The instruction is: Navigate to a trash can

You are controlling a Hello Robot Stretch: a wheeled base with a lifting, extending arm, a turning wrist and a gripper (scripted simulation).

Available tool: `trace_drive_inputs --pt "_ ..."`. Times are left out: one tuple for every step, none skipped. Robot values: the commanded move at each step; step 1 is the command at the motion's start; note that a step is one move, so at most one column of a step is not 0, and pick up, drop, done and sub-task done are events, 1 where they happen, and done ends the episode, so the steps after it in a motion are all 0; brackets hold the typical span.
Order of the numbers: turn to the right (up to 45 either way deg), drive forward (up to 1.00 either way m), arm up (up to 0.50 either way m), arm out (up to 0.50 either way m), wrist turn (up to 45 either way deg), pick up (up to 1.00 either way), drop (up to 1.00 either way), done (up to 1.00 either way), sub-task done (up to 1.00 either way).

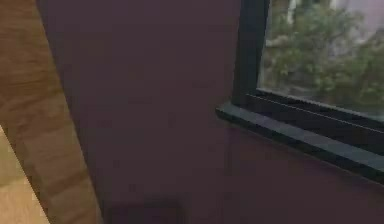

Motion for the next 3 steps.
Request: trace_drive_inputs --pt "-45.0 0.0 0.0 0.0 0.0 0.0 0.0 0.0 0.0" --pt "-45.0 0.0 0.0 0.0 0.0 0.0 0.0 0.0 0.0" --pt "-21.0 0.0 0.0 0.0 0.0 0.0 0.0 0.0 0.0"
